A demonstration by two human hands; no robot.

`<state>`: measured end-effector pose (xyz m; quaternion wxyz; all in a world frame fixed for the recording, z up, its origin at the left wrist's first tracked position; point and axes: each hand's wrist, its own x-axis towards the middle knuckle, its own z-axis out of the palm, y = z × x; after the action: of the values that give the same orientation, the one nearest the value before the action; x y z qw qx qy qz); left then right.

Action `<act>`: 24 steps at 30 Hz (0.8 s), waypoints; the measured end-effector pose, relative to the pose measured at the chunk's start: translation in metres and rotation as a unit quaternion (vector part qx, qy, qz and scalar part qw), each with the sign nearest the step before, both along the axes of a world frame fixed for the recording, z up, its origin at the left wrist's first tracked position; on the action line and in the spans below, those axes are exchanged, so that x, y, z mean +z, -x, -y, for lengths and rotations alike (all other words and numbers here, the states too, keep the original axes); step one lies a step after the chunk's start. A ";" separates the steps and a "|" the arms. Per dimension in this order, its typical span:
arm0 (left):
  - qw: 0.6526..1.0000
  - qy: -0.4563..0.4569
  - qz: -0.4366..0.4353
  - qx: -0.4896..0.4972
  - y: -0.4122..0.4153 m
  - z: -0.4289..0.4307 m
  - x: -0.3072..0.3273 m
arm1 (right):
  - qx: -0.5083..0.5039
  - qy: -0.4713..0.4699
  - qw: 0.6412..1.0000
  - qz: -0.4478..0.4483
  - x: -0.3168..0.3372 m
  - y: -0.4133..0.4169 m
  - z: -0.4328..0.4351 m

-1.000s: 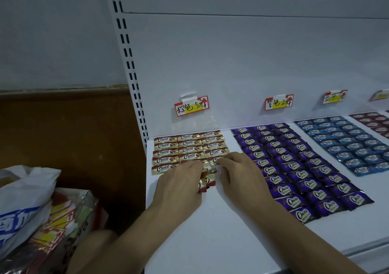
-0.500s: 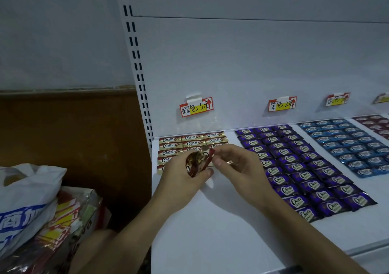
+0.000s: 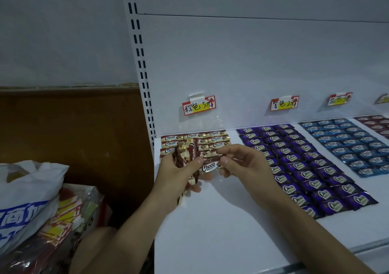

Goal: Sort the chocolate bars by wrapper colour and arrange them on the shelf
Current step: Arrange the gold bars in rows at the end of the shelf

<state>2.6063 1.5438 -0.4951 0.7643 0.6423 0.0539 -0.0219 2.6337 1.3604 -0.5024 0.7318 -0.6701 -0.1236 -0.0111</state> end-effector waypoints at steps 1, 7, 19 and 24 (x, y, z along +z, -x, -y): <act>1.000 0.002 -0.008 0.010 -0.001 -0.001 -0.002 | -0.005 -0.007 1.000 -0.007 0.000 0.000 0.001; 0.993 0.092 0.003 0.071 -0.006 -0.006 -0.008 | 0.000 -0.005 1.000 -0.004 0.000 -0.001 0.004; 0.905 0.407 0.004 0.125 0.003 -0.036 -0.008 | -0.024 0.452 0.828 0.330 -0.027 0.021 -0.027; 0.887 0.441 0.007 0.138 0.004 -0.047 -0.005 | 0.087 0.481 0.792 0.365 -0.022 0.019 -0.034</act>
<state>2.6022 1.5909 -0.4998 0.9645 0.2250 0.1208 0.0667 2.6150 1.3942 -0.5244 0.2129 -0.8682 -0.4290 -0.1299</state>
